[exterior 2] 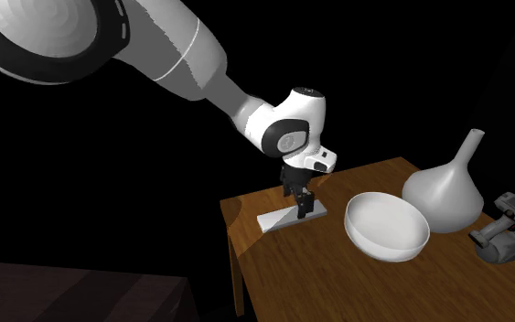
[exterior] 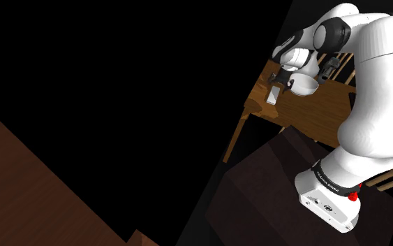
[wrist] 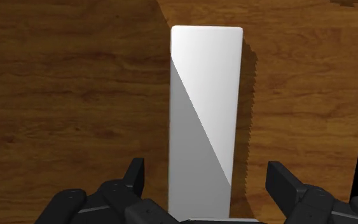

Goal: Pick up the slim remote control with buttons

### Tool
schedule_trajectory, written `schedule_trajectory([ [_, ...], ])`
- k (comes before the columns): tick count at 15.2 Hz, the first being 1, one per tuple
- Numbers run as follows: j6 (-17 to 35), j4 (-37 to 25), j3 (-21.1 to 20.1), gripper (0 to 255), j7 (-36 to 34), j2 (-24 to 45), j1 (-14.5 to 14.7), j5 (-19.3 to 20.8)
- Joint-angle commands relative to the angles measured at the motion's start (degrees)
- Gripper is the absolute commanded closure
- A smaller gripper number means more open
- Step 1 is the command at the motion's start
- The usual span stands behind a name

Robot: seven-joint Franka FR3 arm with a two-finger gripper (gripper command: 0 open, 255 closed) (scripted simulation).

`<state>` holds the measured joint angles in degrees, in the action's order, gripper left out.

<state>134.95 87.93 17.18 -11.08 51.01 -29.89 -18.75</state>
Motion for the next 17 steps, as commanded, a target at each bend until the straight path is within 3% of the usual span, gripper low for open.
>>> schedule_trajectory([
  [1, 0.75, -0.58, -0.29, 0, -0.03, 1.29, -0.25, -0.32],
  [7, 2.31, -1.94, -0.97, 0, 0.18, 4.17, -0.79, -0.85],
  [8, 2.22, -2.15, -0.97, 255, 0.15, 4.28, -0.82, -0.84],
  [17, 2.31, -1.94, -0.97, 255, 0.18, 4.17, -0.79, -0.85],
])
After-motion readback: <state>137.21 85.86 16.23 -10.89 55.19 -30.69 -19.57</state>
